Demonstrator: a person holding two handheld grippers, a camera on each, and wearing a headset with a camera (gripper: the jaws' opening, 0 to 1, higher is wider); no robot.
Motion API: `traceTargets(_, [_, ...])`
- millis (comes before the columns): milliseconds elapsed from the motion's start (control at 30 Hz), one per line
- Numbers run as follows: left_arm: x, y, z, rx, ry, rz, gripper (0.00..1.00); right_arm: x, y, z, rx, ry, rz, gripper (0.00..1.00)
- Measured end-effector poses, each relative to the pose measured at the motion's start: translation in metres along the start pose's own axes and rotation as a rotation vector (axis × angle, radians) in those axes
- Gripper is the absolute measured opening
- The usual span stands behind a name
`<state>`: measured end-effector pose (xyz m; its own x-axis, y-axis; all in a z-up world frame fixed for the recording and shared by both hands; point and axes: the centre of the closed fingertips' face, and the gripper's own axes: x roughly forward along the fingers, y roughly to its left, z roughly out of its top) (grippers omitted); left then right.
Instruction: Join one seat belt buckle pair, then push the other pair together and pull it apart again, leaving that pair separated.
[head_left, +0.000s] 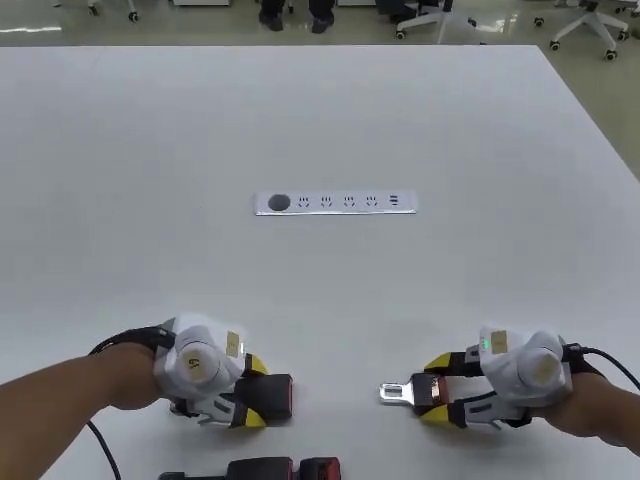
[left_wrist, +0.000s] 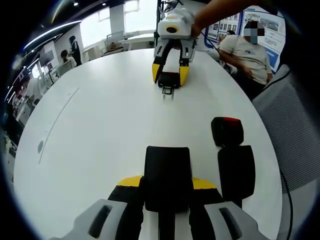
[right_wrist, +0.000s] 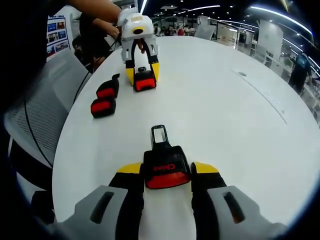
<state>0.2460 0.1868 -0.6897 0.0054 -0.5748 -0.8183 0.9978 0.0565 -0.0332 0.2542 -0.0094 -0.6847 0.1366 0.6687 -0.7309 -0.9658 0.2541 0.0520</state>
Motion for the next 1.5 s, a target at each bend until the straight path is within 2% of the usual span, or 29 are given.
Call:
traceTargets(267, [0.001, 0.000, 0.000, 0.000, 0.009, 0.000, 0.35, 0.001, 0.005, 0.004, -0.010, 0.009, 0.005, 0.35])
traceTargets(600, [0.001, 0.000, 0.000, -0.008, 0.025, 0.002, 0.35, 0.003, 0.003, -0.001, -0.005, 0.019, -0.001, 0.35])
traceTargets(667, [0.001, 0.000, 0.001, -0.015, 0.029, 0.005, 0.36, 0.003, 0.002, -0.001, -0.003, 0.025, -0.008, 0.35])
traceTargets(700, [0.001, 0.000, 0.001, -0.037, 0.029, 0.012, 0.36, 0.004, 0.001, -0.002, 0.001, 0.029, -0.018, 0.36])
traceTargets(800, [0.001, -0.004, 0.005, -0.087, 0.026, 0.005, 0.40, 0.004, -0.002, -0.004, 0.028, 0.036, -0.045, 0.38])
traceTargets(900, [-0.001, -0.004, 0.003, -0.086, 0.045, 0.017, 0.52, 0.004, -0.004, -0.006, 0.057, 0.036, -0.068, 0.40])
traceTargets(967, [-0.004, -0.006, 0.006, -0.111, 0.025, 0.018, 0.58, 0.005, -0.005, -0.002, 0.095, -0.001, -0.090, 0.47])
traceTargets(1133, [-0.013, 0.003, 0.011, -0.173, -0.009, 0.075, 0.67, 0.000, -0.013, 0.002, 0.171, -0.038, -0.177, 0.60])
traceTargets(1200, [-0.017, 0.006, 0.009, -0.210, -0.017, 0.105, 0.69, -0.003, -0.019, -0.001, 0.195, -0.029, -0.230, 0.62])
traceTargets(1267, [-0.022, 0.011, 0.006, -0.250, -0.025, 0.140, 0.69, -0.007, -0.021, 0.001, 0.212, -0.049, -0.283, 0.62])
traceTargets(1300, [-0.024, 0.011, 0.004, -0.297, -0.029, 0.156, 0.72, -0.010, -0.022, 0.005, 0.224, -0.064, -0.306, 0.62])
traceTargets(1367, [-0.027, 0.011, 0.007, -0.313, -0.052, 0.174, 0.77, -0.014, -0.024, 0.009, 0.272, -0.100, -0.339, 0.65])
traceTargets(1400, [-0.029, 0.012, 0.006, -0.322, -0.059, 0.186, 0.79, -0.016, -0.027, 0.010, 0.281, -0.106, -0.372, 0.66])
traceTargets(1500, [-0.032, 0.016, 0.000, -0.345, -0.065, 0.241, 0.85, -0.022, -0.023, 0.013, 0.292, -0.109, -0.416, 0.71])
